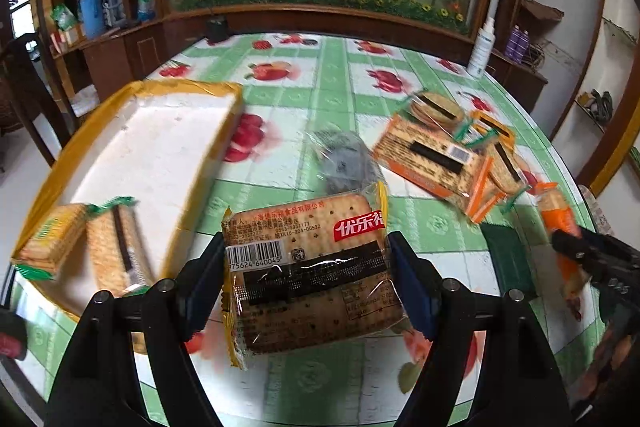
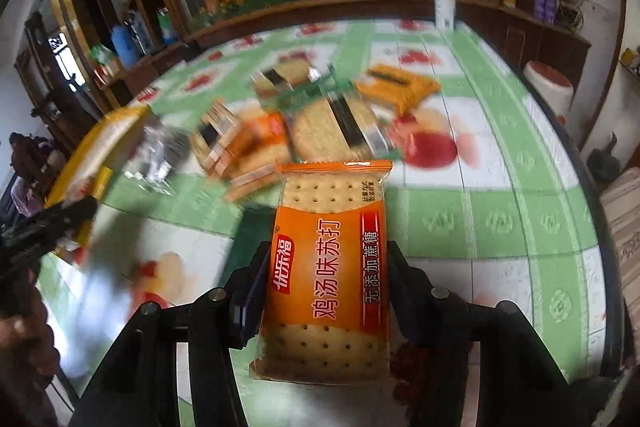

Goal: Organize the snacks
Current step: 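Lift both held packs and carry them over the yellow-rimmed tray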

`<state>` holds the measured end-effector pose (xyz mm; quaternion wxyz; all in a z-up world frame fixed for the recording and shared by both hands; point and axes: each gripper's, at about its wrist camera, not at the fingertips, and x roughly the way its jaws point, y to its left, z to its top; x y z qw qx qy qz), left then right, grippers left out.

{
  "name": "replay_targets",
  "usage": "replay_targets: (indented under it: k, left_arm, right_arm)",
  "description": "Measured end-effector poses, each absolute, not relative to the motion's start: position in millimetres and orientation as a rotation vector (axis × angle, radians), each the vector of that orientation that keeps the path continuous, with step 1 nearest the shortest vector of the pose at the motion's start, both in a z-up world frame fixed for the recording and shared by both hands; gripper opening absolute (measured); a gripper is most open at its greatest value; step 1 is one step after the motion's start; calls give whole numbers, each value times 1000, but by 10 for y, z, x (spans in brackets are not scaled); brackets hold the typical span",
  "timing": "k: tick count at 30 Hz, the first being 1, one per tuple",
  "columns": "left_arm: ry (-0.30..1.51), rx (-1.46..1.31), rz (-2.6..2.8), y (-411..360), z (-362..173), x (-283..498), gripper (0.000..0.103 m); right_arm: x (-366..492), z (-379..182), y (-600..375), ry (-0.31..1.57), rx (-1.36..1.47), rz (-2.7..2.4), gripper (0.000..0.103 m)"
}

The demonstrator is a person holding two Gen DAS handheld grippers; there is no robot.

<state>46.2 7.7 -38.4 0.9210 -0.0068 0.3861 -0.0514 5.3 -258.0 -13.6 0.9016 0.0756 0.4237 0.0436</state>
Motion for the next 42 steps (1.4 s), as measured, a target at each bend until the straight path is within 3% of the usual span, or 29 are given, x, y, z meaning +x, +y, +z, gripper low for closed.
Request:
replay_targets:
  k: [10,42]
  left_arm:
    - [757,-47,-8,504,-275,463,77]
    - [761,-175,246,1872,-348,587,78]
  right_arm:
    - [237,273,-2055,796,202,297,56]
    - [842,450,-12,813,40,669,55]
